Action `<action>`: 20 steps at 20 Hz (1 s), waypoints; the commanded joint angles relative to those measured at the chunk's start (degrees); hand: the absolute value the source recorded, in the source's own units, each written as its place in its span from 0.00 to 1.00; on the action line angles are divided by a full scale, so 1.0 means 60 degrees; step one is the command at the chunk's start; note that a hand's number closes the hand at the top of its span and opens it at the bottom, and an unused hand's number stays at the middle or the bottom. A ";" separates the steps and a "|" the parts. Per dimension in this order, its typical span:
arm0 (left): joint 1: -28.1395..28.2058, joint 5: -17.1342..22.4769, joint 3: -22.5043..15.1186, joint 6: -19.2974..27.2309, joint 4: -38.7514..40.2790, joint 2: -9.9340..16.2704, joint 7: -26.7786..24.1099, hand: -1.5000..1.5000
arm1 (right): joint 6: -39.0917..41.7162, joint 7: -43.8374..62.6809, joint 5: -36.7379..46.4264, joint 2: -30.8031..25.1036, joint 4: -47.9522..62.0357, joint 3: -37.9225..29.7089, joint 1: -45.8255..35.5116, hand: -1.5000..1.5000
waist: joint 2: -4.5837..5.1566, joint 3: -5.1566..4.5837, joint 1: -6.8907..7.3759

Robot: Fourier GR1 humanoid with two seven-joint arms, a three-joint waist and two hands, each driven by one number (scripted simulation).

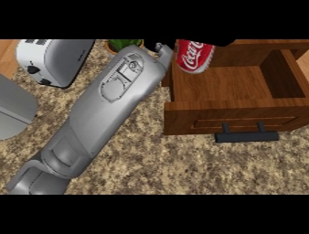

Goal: Pick up the can, place it into the drawer and close the drawer

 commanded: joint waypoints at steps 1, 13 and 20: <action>-0.1186 0.0588 -0.0048 0.0162 0.1473 -0.0005 -0.0205 1.00 | -0.0060 0.0119 -0.0002 -0.0080 0.0218 -0.0047 -0.0371 0.00 | 0.0038 0.0003 -0.0090; -0.2139 0.1806 -0.1197 0.0307 0.3249 -0.0005 -0.0958 1.00 | -0.0011 0.0110 -0.0158 -0.0264 0.0295 -0.0358 -0.0506 0.00 | 0.0048 0.0008 -0.0226; -0.2111 0.2543 -0.1819 0.0372 0.4159 -0.0005 -0.1841 1.00 | 0.0068 0.0075 0.0042 -0.0193 0.0593 0.0071 -0.0836 0.00 | 0.0125 0.0015 -0.0418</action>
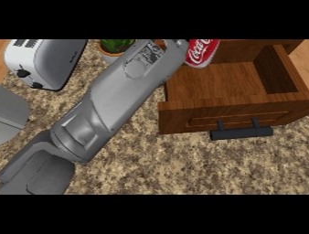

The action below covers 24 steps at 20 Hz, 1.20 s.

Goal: Pick up the can, place it into the drawer and close the drawer

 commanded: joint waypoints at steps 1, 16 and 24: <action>-0.0652 0.0076 0.0209 -0.0353 0.1079 0.0000 -0.0357 1.00 | -0.0092 0.0113 0.0151 0.0038 -0.0181 0.0022 0.0092 0.00 | 0.0024 -0.0002 0.0014; 0.0077 0.0761 -0.1531 0.0484 0.1588 0.0000 -0.1321 1.00 | -0.0051 0.0160 0.0112 -0.0168 0.0259 0.0164 -0.0712 0.00 | 0.0126 0.0009 -0.0435; 0.0167 0.1151 -0.1891 0.1519 0.1671 0.0000 -0.1223 0.00 | -0.0158 0.0510 -0.0023 -0.0198 -0.0151 0.0190 -0.0949 0.00 | 0.0141 0.0005 -0.0664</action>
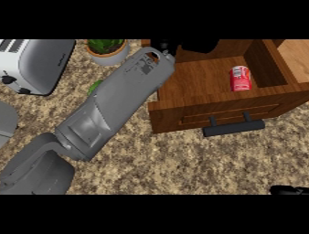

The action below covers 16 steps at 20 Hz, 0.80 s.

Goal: Pick up the can, place it into the drawer and close the drawer

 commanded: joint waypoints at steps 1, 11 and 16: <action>0.0478 0.0217 -0.0377 0.0561 -0.0254 -0.0002 -0.0166 0.00 | 0.0089 0.0082 0.0094 -0.0053 -0.0129 0.0136 0.0067 0.00 | -0.0025 -0.0004 -0.0009; 0.0207 0.0903 -0.0396 0.0996 -0.0392 -0.0002 -0.0270 0.00 | 0.0000 -0.0488 0.0895 -0.0399 0.0031 0.0009 -0.0301 0.00 | 0.0027 -0.0003 -0.0025; -0.0112 0.1372 -0.0072 0.0739 -0.0296 -0.0002 -0.0079 0.00 | 0.0094 -0.0843 0.2032 -0.1008 -0.0594 0.0145 -0.0383 0.00 | -0.0027 -0.0014 0.0179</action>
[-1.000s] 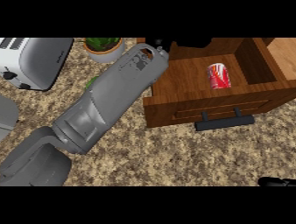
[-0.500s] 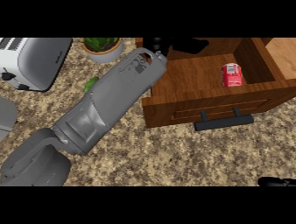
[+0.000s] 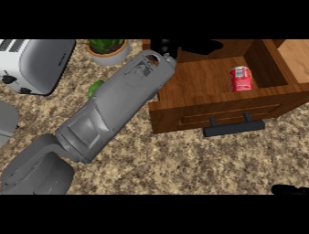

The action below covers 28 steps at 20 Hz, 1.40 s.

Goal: Pick up the can, place it into the drawer and close the drawer

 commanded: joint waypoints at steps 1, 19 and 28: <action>0.0131 0.0326 -0.0120 0.0146 -0.0208 0.0001 -0.0108 0.00 | 0.0087 -0.0103 0.0961 -0.0486 -0.0127 0.0280 -0.0354 0.00 | 0.0017 -0.0004 0.0051; -0.0249 0.1012 0.0184 0.0303 -0.0451 0.0001 -0.0599 0.00 | -0.1003 -0.0871 0.7162 -0.1197 0.1319 0.2844 -0.1136 0.00 | -0.0190 -0.0015 0.0939; 0.0225 0.0555 0.0167 0.0005 -0.1432 0.0948 0.0322 0.00 | -0.2601 -0.0896 0.9620 -0.0803 0.4225 0.3494 -0.1645 0.00 | -0.0330 -0.0017 0.1392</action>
